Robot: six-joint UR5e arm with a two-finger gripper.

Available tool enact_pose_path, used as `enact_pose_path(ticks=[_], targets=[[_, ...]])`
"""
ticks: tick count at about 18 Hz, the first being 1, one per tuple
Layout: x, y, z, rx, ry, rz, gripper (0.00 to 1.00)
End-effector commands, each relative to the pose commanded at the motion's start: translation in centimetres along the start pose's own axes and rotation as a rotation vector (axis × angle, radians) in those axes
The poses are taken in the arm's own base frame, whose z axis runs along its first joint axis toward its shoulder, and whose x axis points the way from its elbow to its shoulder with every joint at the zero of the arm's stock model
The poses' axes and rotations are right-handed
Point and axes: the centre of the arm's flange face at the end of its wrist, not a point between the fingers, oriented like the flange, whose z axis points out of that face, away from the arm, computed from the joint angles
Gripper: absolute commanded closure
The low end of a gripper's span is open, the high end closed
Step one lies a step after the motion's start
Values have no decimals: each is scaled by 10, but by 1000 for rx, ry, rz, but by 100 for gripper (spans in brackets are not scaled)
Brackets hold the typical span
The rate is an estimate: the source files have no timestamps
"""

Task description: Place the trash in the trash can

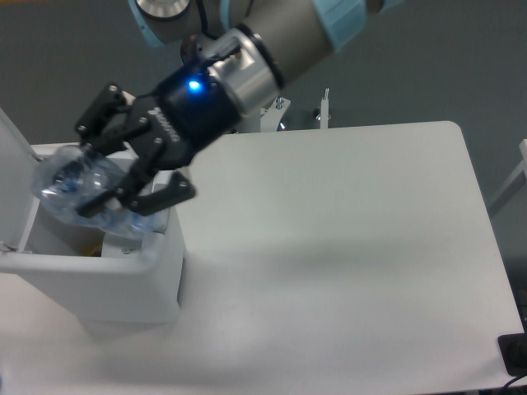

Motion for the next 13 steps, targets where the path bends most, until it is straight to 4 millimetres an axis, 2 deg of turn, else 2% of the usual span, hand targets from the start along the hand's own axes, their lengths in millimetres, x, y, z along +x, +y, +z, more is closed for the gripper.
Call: enact_pose_path(ticks=[1, 2, 3, 4, 10, 12, 13], targets=[[1, 7, 4, -2, 3, 4, 56], [2, 13, 7, -3, 7, 7, 44], [2, 20, 9, -6, 11, 15, 12], [1, 23, 10, -7, 12, 20, 1], [-8, 34, -4, -9, -14, -38, 0], [-22, 37, -28, 0, -57, -60, 0], [-32, 41, -46, 6, -88, -66, 0]])
